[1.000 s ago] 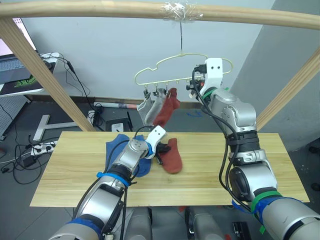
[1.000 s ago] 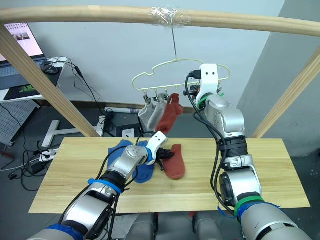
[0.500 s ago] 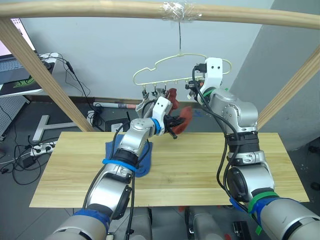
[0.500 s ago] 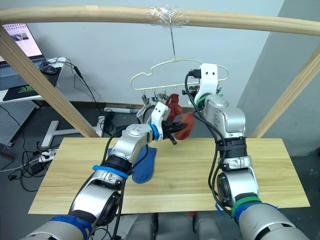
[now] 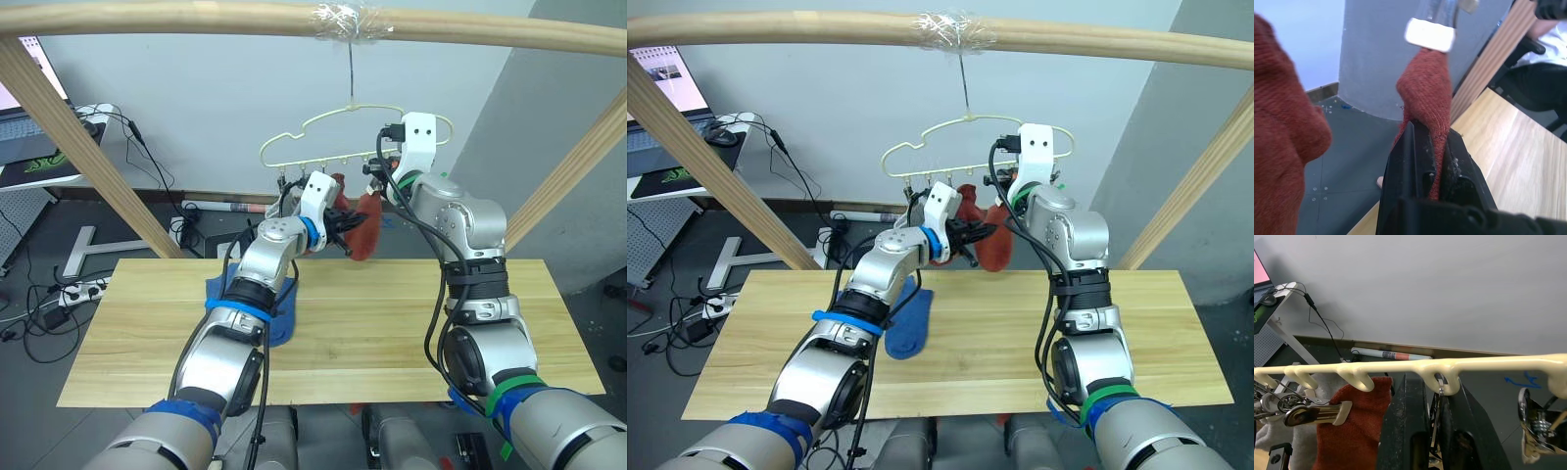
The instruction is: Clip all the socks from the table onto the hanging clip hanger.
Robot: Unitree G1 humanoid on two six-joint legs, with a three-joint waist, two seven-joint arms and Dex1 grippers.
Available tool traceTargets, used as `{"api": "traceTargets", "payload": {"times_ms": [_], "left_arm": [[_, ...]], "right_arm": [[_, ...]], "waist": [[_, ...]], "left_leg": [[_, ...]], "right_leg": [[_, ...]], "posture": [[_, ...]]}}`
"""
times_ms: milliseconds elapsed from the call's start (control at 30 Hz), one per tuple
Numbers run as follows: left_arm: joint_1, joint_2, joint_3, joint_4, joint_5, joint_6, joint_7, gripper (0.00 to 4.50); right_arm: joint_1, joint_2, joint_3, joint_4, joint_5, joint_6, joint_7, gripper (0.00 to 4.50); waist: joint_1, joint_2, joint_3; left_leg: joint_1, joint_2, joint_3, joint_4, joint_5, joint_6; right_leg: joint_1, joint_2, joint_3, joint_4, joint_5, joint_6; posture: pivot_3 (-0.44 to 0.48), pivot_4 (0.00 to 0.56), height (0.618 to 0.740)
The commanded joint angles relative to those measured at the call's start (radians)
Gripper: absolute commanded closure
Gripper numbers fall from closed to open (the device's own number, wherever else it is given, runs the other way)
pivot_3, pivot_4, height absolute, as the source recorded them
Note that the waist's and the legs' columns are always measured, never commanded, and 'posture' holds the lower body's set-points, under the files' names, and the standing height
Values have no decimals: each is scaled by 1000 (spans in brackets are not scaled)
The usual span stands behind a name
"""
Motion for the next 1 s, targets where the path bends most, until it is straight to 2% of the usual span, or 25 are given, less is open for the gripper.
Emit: {"api": "traceTargets", "payload": {"times_ms": [33, 367, 467, 567, 700, 900, 1000], "left_arm": [[-44, -17, 30, -28, -42, -4, 1, 4283], [-61, -32, 33, -32, -61, 10, 0, 4283], [-62, -27, 31, -22, -57, 6, -2, 4341], [-60, -27, 29, -25, -56, 10, -1, 4341], [-58, -27, 28, -31, -60, 21, -6, 4341], [-38, -15, 9, -57, -57, 59, -34, 4341], [-28, -12, 8, -74, -60, 74, -37, 3636]], "right_arm": [[-29, -3, -10, -47, 10, -13, -3, 4500], [-29, 7, -21, -45, 18, -3, -11, 4500], [-32, 6, -28, -45, 26, 7, -10, 3640], [-30, 2, -24, -49, 24, 10, -9, 2390], [-30, -2, -18, -50, 23, 11, -10, 978], [-28, -2, -14, -54, 23, 15, -9, 978], [-26, -2, -14, -60, 26, 24, -9, 949]], "waist": [[0, 0, 0], [0, 0, 0], [0, 0, 0], [0, 0, 0], [0, 0, 0], [0, 0, 0], [0, 0, 0]], "left_leg": [[0, 0, 0, 0, 0, 0], [0, 0, 0, 0, 0, 0], [0, 0, 0, 0, 0, 0], [0, 0, 0, 0, 0, 0], [0, 0, 0, 0, 0, 0], [0, 0, 0, 0, 0, 0], [0, 0, 0, 0, 0, 0]], "right_leg": [[0, 0, 0, 0, 0, 0], [0, 0, 0, 0, 0, 0], [0, 0, 0, 0, 0, 0], [0, 0, 0, 0, 0, 0], [0, 0, 0, 0, 0, 0], [0, 0, 0, 0, 0, 0], [0, 0, 0, 0, 0, 0]], "posture": [[88, 151, 740], [92, 151, 740], [92, 151, 740], [90, 152, 740], [90, 152, 740], [90, 152, 740], [90, 152, 740]]}}
